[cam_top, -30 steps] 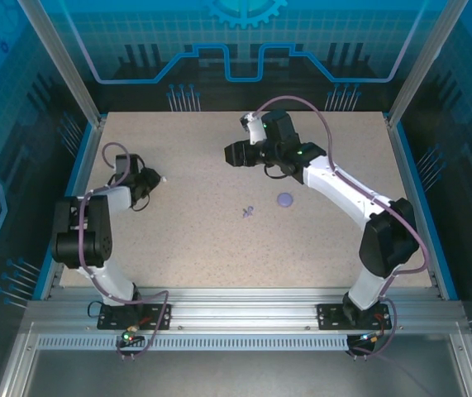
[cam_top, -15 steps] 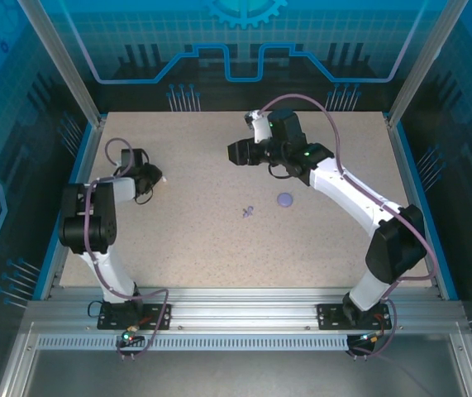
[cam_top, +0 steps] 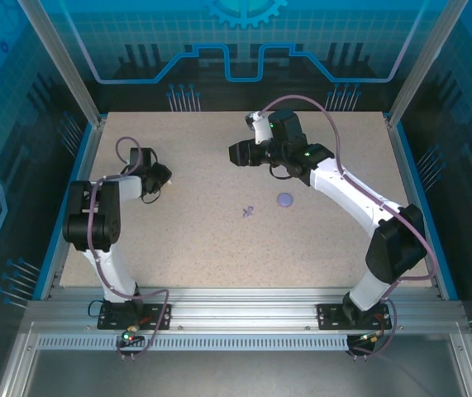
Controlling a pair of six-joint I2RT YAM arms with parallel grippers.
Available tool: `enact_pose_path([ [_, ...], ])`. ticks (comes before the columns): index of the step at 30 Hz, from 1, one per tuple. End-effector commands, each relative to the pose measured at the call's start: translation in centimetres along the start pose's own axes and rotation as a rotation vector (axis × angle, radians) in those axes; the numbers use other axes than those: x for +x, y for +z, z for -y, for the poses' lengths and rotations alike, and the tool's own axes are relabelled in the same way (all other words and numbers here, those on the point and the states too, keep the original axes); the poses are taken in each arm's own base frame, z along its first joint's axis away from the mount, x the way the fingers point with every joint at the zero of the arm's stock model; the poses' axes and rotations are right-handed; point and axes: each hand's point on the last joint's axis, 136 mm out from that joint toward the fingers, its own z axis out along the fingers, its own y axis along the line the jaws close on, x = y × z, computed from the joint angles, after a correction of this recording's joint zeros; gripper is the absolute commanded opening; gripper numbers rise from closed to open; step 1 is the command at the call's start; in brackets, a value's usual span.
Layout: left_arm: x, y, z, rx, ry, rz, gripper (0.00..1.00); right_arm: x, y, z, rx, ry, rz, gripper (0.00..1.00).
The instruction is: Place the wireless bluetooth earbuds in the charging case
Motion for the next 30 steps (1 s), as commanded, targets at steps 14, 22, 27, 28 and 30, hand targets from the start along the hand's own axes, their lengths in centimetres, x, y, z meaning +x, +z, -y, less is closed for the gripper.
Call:
enact_pose_path([
  [14,9.5,-3.9,1.8,0.086,0.041,-0.152,0.06,2.6,1.9,1.3,0.001,0.019,-0.093,0.57],
  [22,6.7,-9.2,5.9,0.161,0.184,-0.074,0.08,5.5,4.5,2.2,0.017,0.028,-0.182,0.57],
  [27,4.2,-14.0,6.1,0.166,0.259,-0.003,0.09,8.0,7.3,2.3,0.007,0.019,-0.284,0.56],
  [28,3.8,-15.1,6.1,0.185,0.258,0.006,0.09,8.7,8.0,2.2,0.0,0.015,-0.31,0.56],
  [30,3.8,-17.2,6.0,0.231,0.27,-0.001,0.09,10.2,9.8,1.8,-0.021,-0.008,-0.376,0.55],
])
